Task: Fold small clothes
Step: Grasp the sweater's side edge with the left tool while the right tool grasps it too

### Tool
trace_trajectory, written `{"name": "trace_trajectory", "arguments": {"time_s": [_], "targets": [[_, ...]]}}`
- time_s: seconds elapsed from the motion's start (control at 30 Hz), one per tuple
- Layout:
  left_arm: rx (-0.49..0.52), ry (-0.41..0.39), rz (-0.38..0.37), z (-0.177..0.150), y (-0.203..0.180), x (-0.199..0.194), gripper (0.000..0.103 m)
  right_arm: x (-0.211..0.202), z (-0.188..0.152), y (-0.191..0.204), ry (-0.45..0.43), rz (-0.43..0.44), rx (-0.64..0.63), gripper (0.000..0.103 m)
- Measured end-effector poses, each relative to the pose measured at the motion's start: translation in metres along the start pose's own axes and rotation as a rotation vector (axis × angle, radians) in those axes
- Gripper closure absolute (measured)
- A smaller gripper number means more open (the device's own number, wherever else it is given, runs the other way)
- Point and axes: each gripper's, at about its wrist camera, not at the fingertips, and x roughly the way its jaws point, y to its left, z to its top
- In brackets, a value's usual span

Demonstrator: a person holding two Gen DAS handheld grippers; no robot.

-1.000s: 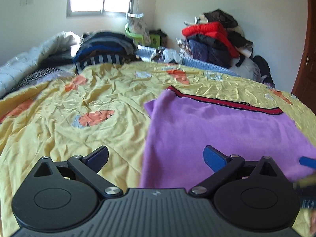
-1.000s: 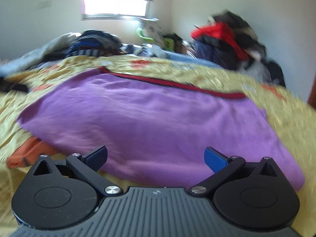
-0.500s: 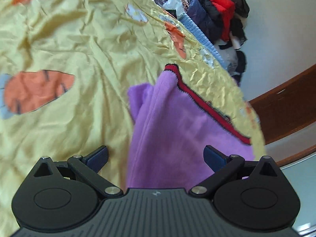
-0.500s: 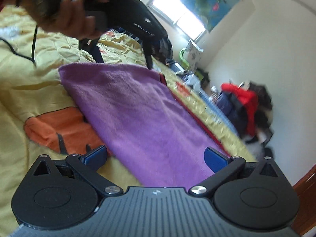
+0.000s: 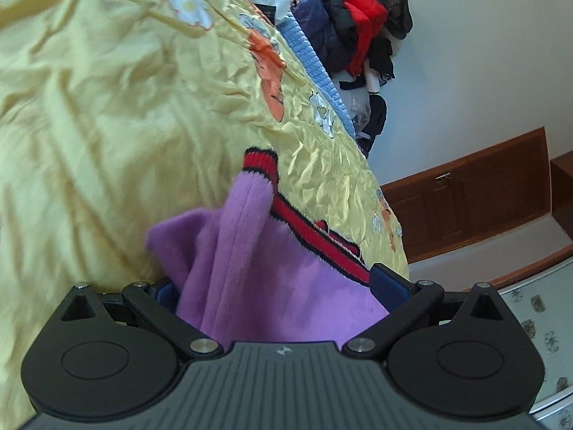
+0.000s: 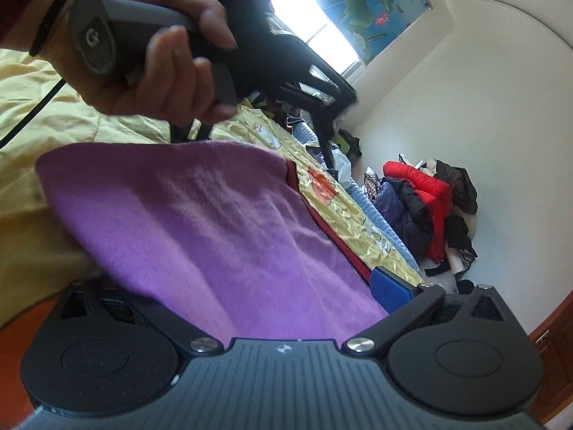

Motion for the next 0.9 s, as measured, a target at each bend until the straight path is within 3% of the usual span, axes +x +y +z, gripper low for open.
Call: {"name": "trace_trajectory", "arguments": {"time_s": [0.03, 0.13, 0.2, 0.3, 0.33, 0.4, 0.67, 0.9], "targets": [[0.000, -0.004, 0.007, 0.002, -0.002, 0.003, 0.001, 0.002, 0.002, 0.001, -0.004, 0.001, -0.010, 0.004], [0.014, -0.020, 0.035, 0.001, -0.006, 0.006, 0.010, 0.002, 0.003, 0.010, -0.006, 0.051, -0.050, 0.044], [0.027, -0.022, 0.076, 0.001, -0.008, 0.007, 0.039, 0.001, 0.004, 0.019, -0.014, 0.069, -0.083, 0.058], [0.039, -0.024, 0.139, 0.000, -0.006, 0.005, 0.069, 0.001, 0.005, 0.027, -0.021, 0.086, -0.118, 0.078], [0.034, -0.023, 0.156, 0.001, -0.003, 0.004, 0.074, 0.002, 0.005, 0.028, -0.019, 0.096, -0.122, 0.083], [0.027, -0.027, 0.181, 0.000, 0.000, 0.002, 0.087, 0.003, 0.006, 0.029, -0.023, 0.104, -0.131, 0.086], [0.144, -0.075, 0.303, -0.015, -0.030, -0.003, 0.090, -0.010, 0.000, 0.012, -0.095, 0.126, -0.073, 0.091], [0.118, -0.083, 0.333, -0.019, -0.055, -0.016, 0.091, -0.037, -0.005, -0.029, -0.142, 0.170, 0.083, 0.092]]}}
